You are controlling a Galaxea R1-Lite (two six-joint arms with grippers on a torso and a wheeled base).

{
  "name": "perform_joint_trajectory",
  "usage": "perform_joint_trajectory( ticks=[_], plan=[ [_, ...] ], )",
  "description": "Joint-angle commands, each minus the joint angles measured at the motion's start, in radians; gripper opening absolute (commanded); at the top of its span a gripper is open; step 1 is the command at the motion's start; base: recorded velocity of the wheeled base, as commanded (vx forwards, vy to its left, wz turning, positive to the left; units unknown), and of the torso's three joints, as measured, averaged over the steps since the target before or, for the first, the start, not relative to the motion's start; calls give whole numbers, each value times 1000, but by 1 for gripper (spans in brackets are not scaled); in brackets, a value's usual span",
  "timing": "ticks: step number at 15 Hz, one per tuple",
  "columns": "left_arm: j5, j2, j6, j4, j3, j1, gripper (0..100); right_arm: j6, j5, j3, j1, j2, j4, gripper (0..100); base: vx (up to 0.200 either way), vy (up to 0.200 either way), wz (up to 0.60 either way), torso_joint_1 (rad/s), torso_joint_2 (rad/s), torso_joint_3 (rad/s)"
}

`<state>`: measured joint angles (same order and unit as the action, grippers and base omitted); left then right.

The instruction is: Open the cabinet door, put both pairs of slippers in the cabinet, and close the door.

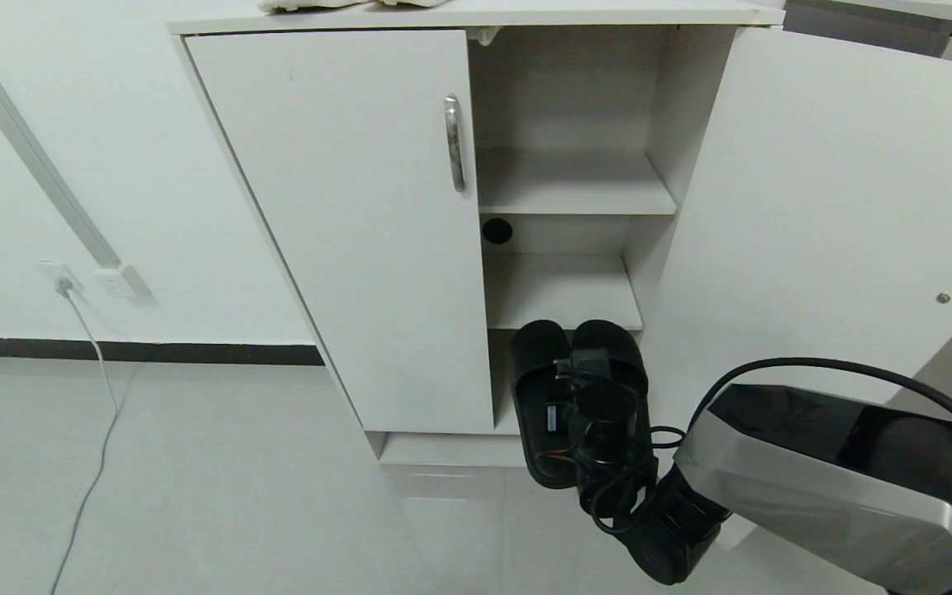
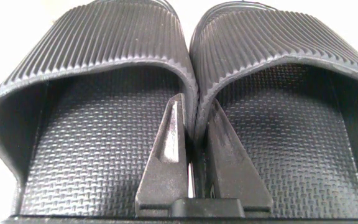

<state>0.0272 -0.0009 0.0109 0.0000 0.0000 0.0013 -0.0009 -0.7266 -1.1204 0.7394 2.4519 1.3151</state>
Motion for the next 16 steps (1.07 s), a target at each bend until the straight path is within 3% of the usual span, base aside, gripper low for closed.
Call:
perform_joint_trajectory(
  ticks=[1, 4, 16],
  plan=[
    [0, 1, 0, 0, 0, 0, 0, -5, 1, 2, 0, 6, 4, 0, 0, 0, 0, 0, 0, 0],
    [0, 1, 0, 0, 0, 0, 0, -5, -2, 2, 0, 4, 7, 0, 0, 0, 0, 0, 0, 0],
    [-1, 1, -2, 0, 0, 0, 0, -8, -4, 2, 0, -1, 26, 0, 200, 0, 0, 2, 4, 4]
  ],
)
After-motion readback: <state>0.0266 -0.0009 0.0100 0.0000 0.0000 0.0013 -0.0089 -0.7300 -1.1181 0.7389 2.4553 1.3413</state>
